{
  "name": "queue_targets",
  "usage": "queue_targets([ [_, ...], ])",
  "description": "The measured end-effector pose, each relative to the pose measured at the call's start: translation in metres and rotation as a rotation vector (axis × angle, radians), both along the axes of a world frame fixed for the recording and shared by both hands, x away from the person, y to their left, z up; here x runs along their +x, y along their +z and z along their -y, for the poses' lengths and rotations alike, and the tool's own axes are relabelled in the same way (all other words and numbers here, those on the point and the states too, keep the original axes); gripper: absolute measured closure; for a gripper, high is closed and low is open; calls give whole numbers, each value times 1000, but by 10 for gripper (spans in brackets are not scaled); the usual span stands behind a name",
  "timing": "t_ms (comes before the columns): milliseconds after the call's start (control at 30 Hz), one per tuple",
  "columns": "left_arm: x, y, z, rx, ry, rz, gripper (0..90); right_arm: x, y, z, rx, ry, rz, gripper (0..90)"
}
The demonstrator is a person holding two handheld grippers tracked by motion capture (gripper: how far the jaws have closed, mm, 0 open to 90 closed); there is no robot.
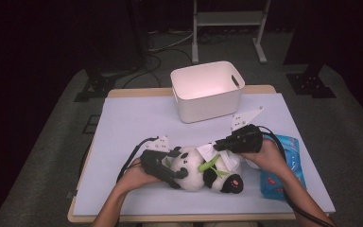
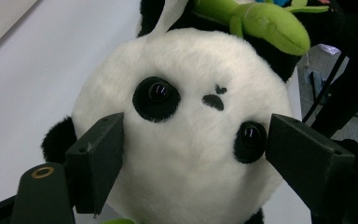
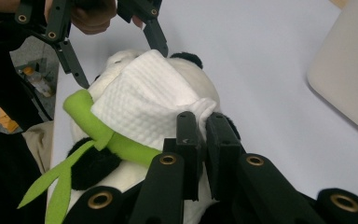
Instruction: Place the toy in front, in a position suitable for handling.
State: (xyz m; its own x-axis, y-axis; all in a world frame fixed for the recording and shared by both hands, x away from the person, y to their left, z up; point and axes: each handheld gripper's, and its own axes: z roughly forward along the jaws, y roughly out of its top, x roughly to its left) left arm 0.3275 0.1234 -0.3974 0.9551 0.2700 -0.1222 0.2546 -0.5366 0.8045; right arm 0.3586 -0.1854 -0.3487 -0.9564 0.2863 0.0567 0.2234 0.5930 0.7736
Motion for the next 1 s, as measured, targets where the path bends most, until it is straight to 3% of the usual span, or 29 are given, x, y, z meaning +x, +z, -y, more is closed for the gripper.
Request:
queue_targets([
  [200,0,0,-1,-11,11,-3,210,-11,-3,4,25,12,0,841],
  [333,0,0,-1,-3,16,2,208,-23,-5,11,14,18,1,841],
  [667,0,0,0,-4,20,2,209,-42,-12,33,14,14,-36,841],
  [867,0,1,0,2,19,5,210,-53,-12,40,-22,19,-40,841],
  [1000,0,1,0,3,20,7,209,-53,-14,48,-23,-8,-38,841],
])
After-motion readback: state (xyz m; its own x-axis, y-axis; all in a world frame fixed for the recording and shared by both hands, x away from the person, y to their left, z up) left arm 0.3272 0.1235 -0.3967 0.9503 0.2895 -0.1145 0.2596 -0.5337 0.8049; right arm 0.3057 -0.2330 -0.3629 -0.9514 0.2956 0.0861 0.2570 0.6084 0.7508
